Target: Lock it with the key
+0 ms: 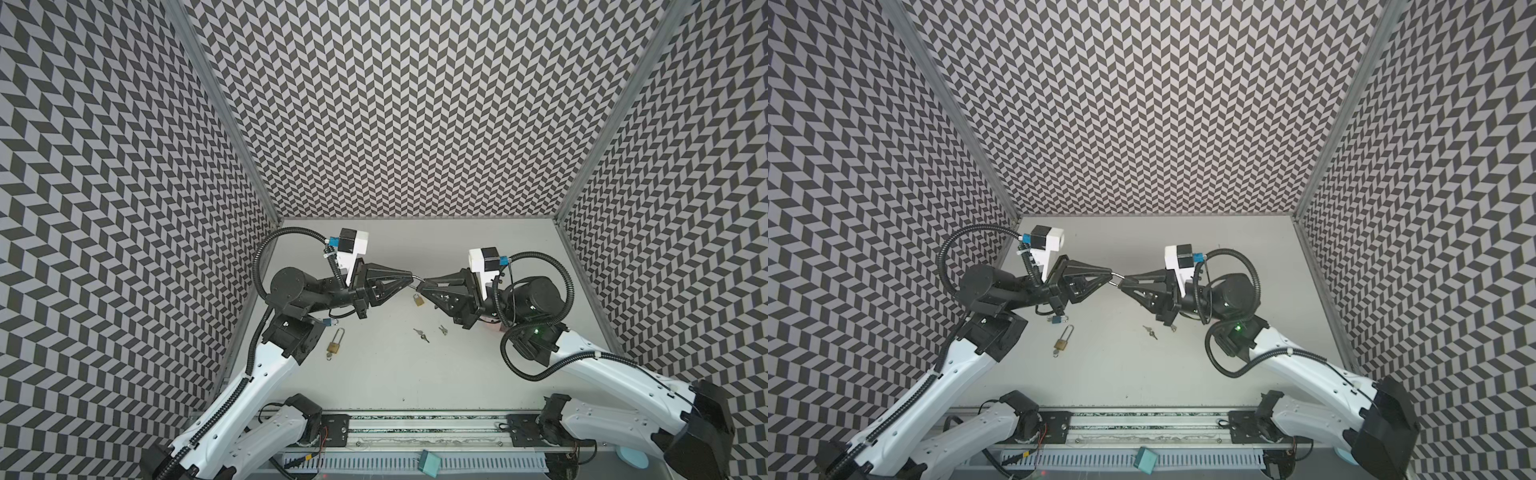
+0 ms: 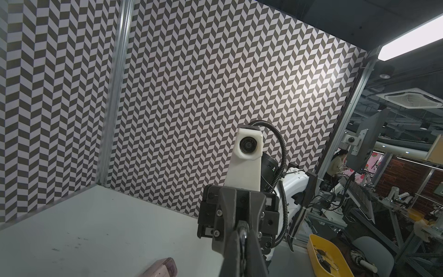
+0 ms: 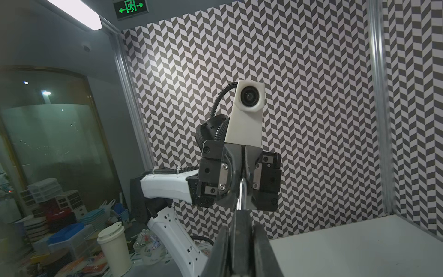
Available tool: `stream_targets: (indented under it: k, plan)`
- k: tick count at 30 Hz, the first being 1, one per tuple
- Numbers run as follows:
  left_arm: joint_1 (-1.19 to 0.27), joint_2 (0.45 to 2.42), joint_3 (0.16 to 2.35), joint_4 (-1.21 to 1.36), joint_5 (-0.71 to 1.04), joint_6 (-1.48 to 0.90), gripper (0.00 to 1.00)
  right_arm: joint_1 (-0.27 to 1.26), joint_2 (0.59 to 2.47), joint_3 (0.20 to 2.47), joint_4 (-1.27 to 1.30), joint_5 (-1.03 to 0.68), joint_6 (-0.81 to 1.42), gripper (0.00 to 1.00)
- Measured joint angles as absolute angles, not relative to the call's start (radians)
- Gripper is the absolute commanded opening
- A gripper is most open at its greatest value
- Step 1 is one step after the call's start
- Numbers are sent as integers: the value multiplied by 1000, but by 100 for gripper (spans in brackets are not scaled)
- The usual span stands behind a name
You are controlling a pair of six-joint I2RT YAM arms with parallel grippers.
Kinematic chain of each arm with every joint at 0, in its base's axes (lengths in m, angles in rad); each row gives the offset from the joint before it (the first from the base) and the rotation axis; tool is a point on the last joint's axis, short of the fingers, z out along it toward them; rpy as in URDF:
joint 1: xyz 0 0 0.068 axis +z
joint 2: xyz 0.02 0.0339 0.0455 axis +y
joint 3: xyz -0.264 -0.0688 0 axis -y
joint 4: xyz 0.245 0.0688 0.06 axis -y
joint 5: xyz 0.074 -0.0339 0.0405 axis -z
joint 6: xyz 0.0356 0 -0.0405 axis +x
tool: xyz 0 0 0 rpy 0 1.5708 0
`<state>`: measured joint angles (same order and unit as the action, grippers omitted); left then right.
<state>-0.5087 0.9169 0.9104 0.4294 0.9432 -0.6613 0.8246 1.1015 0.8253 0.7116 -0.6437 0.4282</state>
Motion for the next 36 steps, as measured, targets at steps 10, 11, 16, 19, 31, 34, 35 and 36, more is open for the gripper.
stream_targets:
  k: [10,11,16,19,31,34,35,36]
  plan:
    - [-509,917,910,430,936,-664,0,825,1099,825,711,-637,467,0]
    - [-509,917,910,430,936,-664,0,825,1098,825,711,-638,478,0]
    - [-511,916,910,426,937,-648,0,825,1089,820,712,-655,542,0]
    - [-512,915,908,426,938,-646,0,825,1089,820,717,-666,585,0]
    - [-535,906,892,442,920,-644,0,825,1085,820,707,-646,609,0]
    - [-556,912,884,461,898,-645,0,824,1087,832,696,-639,586,0]
    - [-562,915,881,475,887,-646,0,823,1089,838,693,-640,579,0]
    - [-567,917,877,491,876,-649,0,822,1093,844,691,-640,571,0]
